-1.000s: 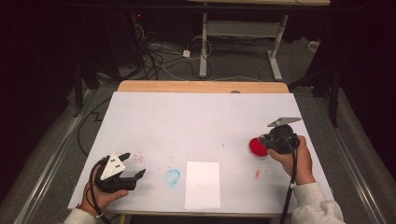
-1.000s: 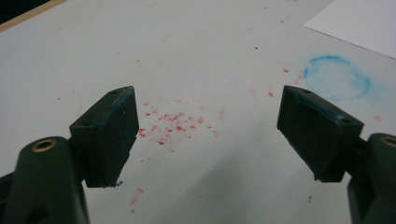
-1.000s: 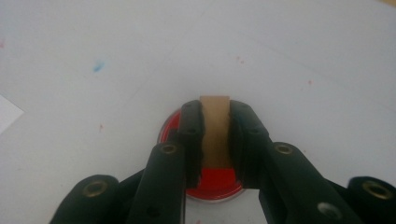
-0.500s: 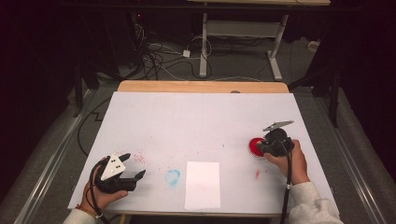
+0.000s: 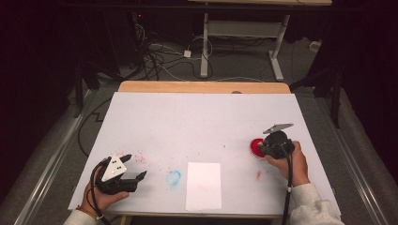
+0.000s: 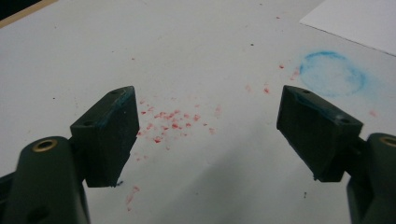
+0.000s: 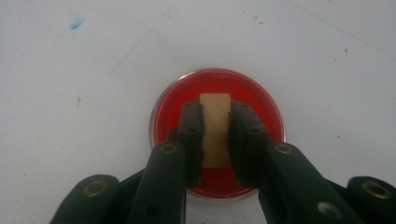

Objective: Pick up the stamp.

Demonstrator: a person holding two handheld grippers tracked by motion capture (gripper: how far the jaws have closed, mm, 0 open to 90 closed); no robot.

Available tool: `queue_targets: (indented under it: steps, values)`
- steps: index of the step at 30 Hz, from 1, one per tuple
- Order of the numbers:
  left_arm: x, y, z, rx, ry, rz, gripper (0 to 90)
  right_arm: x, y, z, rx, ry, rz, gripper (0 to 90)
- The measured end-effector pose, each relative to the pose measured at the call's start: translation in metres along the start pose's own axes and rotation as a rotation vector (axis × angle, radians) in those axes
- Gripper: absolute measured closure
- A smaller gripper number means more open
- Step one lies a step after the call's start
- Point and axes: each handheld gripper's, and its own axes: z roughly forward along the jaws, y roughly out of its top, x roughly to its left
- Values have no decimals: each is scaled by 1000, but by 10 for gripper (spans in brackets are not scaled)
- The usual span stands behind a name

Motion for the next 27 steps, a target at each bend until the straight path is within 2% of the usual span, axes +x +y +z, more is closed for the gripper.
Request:
queue_targets:
  steps: [7, 16, 17, 19, 20, 21, 22, 25, 27]
  values:
    - [0, 0, 1, 5, 2, -4, 203, 1, 0, 0, 4, -6, -18, 761]
    - [0, 0, 1, 6, 4, -3, 203, -1, 0, 0, -4, 7, -3, 761]
    - [1, 0, 1, 6, 4, -5, 203, 0, 1, -1, 1, -5, -11, 760]
    - [1, -1, 1, 6, 4, -6, 203, 1, 3, -2, 7, -63, -23, 760]
    - [1, -1, 1, 6, 4, -6, 203, 1, 3, -2, 7, -63, -23, 760]
    - [1, -1, 1, 8, 2, -6, 203, -2, 4, -7, -26, -50, -4, 760]
    - [1, -1, 1, 8, 2, -6, 203, -2, 4, -7, -26, -50, -4, 760]
    - [2, -1, 2, 8, 1, -8, 203, -4, 8, -29, -109, -36, 18, 760]
    - [1, -1, 2, 10, 2, -7, 203, -4, 11, -41, -145, -30, 11, 760]
